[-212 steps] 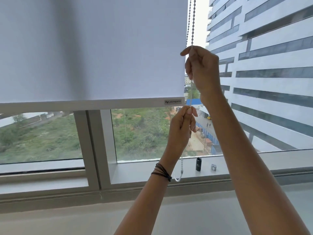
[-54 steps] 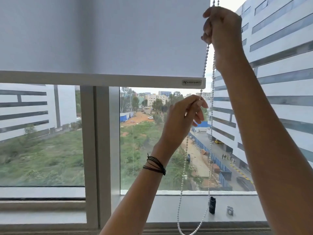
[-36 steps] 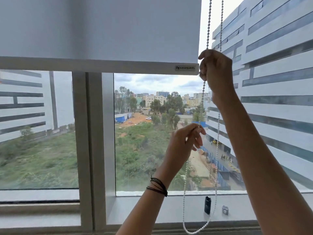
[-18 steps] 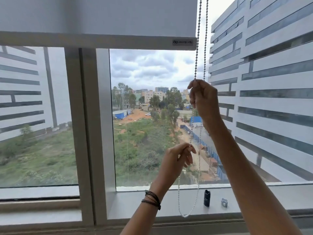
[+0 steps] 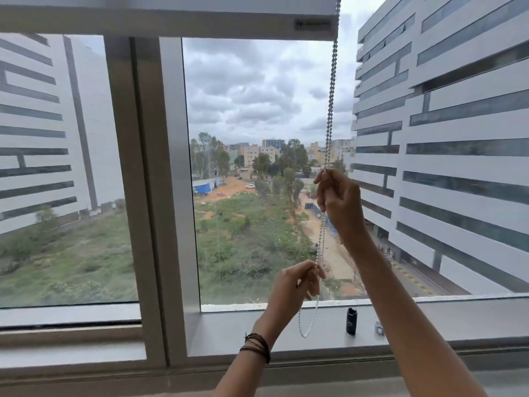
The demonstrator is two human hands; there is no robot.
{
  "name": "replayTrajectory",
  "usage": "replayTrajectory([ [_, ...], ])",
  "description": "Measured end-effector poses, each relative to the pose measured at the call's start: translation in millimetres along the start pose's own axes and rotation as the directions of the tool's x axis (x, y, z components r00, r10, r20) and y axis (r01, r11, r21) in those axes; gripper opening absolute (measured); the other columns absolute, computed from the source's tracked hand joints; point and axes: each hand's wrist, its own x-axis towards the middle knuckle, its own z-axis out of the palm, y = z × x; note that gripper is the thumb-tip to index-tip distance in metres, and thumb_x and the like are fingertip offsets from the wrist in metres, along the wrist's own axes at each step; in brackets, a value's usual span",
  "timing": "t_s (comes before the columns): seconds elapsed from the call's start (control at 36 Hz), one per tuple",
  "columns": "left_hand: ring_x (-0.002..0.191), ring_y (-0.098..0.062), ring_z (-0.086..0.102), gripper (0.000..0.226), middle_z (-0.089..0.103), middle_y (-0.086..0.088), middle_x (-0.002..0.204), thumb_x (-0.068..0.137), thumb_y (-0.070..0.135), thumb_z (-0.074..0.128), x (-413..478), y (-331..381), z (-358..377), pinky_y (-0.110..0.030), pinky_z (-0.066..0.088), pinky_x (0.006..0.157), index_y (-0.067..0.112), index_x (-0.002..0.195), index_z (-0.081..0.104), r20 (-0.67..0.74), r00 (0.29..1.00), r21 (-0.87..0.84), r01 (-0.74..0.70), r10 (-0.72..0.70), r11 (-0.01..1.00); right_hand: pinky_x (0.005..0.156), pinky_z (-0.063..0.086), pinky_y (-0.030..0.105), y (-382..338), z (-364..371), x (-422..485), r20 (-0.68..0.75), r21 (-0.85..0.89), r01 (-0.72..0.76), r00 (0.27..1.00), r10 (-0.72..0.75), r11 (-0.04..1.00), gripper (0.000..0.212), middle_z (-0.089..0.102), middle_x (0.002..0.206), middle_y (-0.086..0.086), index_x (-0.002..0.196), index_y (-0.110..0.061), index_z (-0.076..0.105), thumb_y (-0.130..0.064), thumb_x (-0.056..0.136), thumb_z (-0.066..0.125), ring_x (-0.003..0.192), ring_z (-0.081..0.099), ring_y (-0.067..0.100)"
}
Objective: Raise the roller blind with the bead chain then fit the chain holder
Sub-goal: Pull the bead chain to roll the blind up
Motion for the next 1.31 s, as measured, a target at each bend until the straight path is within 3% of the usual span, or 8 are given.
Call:
replayTrajectory([
  [0.33, 0.055, -0.005, 0.057, 0.043, 0.058, 0.012, 0.058, 0.095, 0.002, 0.043, -25.3, -12.8, 10.2, -0.018, 0.048, 0.052, 0.038, 0.076, 0.059, 0.045, 0.997, -0.006, 0.066, -0.066, 0.998, 0.038, 0.033, 0.019, 14.5, -3.4, -36.5, -0.012, -0.063, -0.018, 1.000, 0.018, 0.998, 0.024, 0.044, 0.047, -0.002, 0.079, -0.013, 0.055, -0.011, 0.098, 0.041, 0.036, 0.037, 0.005],
  [0.53, 0.069, -0.001, 0.063, 0.024, 0.066, 0.007, 0.072, 0.098, 0.006, 0.045, -26.9, -4.5, 8.2, -0.022, 0.054, 0.063, 0.017, 0.092, 0.066, 0.085, 0.992, -0.056, 0.094, -0.089, 0.994, 0.037, 0.031, 0.024, 9.5, -7.1, -39.9, 0.043, -0.059, -0.041, 0.998, 0.044, 0.997, 0.025, 0.043, 0.046, -0.001, 0.077, -0.014, 0.053, -0.010, 0.098, 0.040, 0.036, 0.035, 0.009],
  [0.78, 0.084, -0.007, 0.065, 0.025, 0.066, -0.003, 0.092, 0.102, 0.015, 0.037, 17.9, 72.0, -21.7, -0.023, 0.055, 0.076, 0.009, 0.113, 0.058, -0.250, 0.962, -0.417, -0.007, -0.108, 0.909, 0.041, 0.032, 0.015, -4.4, -4.3, -43.0, 0.078, -0.044, -0.034, 0.996, 0.037, 0.998, 0.023, 0.044, 0.050, -0.003, 0.078, -0.009, 0.053, -0.005, 0.097, 0.041, 0.038, 0.037, 0.001],
  [0.89, 0.083, -0.009, 0.063, 0.028, 0.064, -0.004, 0.092, 0.103, 0.014, 0.034, 45.3, 119.1, -34.5, -0.023, 0.055, 0.077, 0.003, 0.116, 0.057, -0.293, 0.953, -0.496, -0.087, -0.072, 0.864, 0.042, 0.030, 0.017, -10.2, -1.3, -47.2, 0.064, -0.044, -0.012, 0.998, 0.015, 0.999, 0.026, 0.042, 0.050, -0.005, 0.074, -0.010, 0.050, -0.005, 0.097, 0.041, 0.039, 0.036, 0.002],
  [1.03, 0.089, -0.015, 0.061, 0.032, 0.066, -0.016, 0.104, 0.103, 0.011, 0.033, 73.7, 166.7, -42.8, -0.018, 0.051, 0.075, -0.004, 0.123, 0.053, -0.321, 0.946, -0.424, -0.185, 0.043, 0.886, 0.041, 0.029, 0.010, -14.3, -1.0, -49.8, 0.068, -0.028, -0.013, 0.998, 0.015, 1.000, 0.026, 0.042, 0.048, -0.006, 0.076, -0.008, 0.052, -0.002, 0.097, 0.039, 0.036, 0.038, 0.001],
  [1.11, 0.078, -0.016, 0.062, 0.031, 0.063, -0.026, 0.116, 0.102, 0.009, 0.036, 87.1, 186.2, -43.7, -0.020, 0.053, 0.065, -0.005, 0.125, 0.051, -0.323, 0.941, -0.377, -0.222, 0.097, 0.899, 0.042, 0.028, 0.010, -15.7, -0.9, -51.6, 0.066, -0.027, -0.015, 0.998, 0.016, 1.000, 0.026, 0.041, 0.048, -0.007, 0.075, -0.009, 0.053, -0.004, 0.097, 0.040, 0.036, 0.037, 0.001],
  [1.22, 0.059, -0.012, 0.058, 0.024, 0.069, -0.015, 0.090, 0.100, 0.008, 0.041, 100.9, 192.8, -39.7, -0.019, 0.048, 0.046, -0.002, 0.116, 0.057, -0.373, 0.906, -0.106, -0.254, 0.198, 0.962, 0.042, 0.028, 0.010, -17.1, -3.2, -52.6, 0.059, -0.031, -0.005, 0.998, 0.007, 1.000, 0.027, 0.041, 0.047, -0.007, 0.075, -0.011, 0.052, -0.007, 0.098, 0.039, 0.037, 0.038, 0.003],
  [1.31, 0.047, -0.011, 0.052, 0.023, 0.063, -0.002, 0.064, 0.100, 0.003, 0.038, 101.9, 189.3, -33.5, -0.019, 0.042, 0.043, -0.001, 0.101, 0.060, -0.392, 0.871, 0.039, -0.305, 0.296, 0.951, 0.043, 0.028, 0.011, -18.3, -5.2, -52.2, 0.054, -0.037, 0.008, 0.999, -0.006, 0.999, 0.034, 0.039, 0.047, -0.008, 0.069, -0.021, 0.049, -0.008, 0.098, 0.040, 0.038, 0.036, 0.002],
])
